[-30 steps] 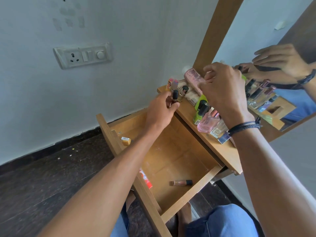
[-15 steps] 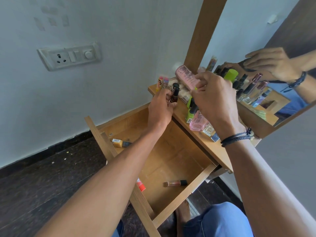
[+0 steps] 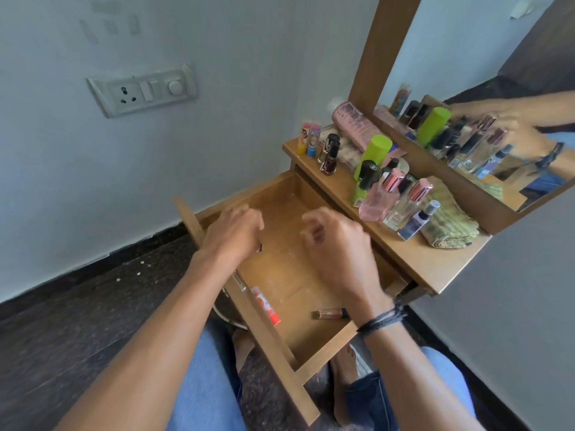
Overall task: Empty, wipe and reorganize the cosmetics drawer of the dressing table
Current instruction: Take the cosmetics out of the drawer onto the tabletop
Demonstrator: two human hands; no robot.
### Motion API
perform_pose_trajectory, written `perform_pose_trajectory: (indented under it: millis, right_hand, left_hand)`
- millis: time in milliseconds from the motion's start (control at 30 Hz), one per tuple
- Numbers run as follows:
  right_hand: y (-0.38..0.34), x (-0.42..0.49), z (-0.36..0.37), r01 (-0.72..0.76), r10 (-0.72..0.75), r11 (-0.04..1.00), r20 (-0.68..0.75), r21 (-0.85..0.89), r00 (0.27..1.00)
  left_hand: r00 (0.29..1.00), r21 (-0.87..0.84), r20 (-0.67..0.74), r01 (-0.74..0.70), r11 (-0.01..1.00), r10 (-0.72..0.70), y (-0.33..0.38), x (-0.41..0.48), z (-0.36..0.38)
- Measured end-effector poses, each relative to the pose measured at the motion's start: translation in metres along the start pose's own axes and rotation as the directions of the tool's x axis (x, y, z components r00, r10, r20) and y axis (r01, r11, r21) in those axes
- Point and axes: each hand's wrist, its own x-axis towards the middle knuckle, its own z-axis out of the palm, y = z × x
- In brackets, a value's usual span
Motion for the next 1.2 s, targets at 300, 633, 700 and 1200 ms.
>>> perform_pose_trajectory:
  millis: [300, 633, 700, 1200]
  right_hand:
    - [0.012, -0.049, 0.063, -0.108, 0.088, 0.993, 0.289, 0.053, 0.953]
    - [0.017, -0.057, 0.068, -0.147, 0.119, 0.985, 0.257, 0.094, 0.959]
    - [0.018, -0.056, 0.067, -0.181, 0.153, 0.976, 0.212, 0.121, 0.965]
    - [0.025, -0.049, 0.060, -0.393, 0.428, 0.804, 0.025, 0.446, 0.904]
  left_hand:
    - [0.995, 0.438, 0.089, -0.077, 0.895, 0.042, 0.001, -0.013, 0.002]
    - [0.993, 0.457, 0.048, -0.117, 0.882, 0.107, -0.003, -0.011, 0.009]
    - [0.991, 0.323, 0.028, -0.136, 0.936, 0.134, -0.006, -0.011, 0.009]
    - [0.927, -0.585, -0.367, -0.295, 0.755, 0.078, 0.097, 0.026, -0.010]
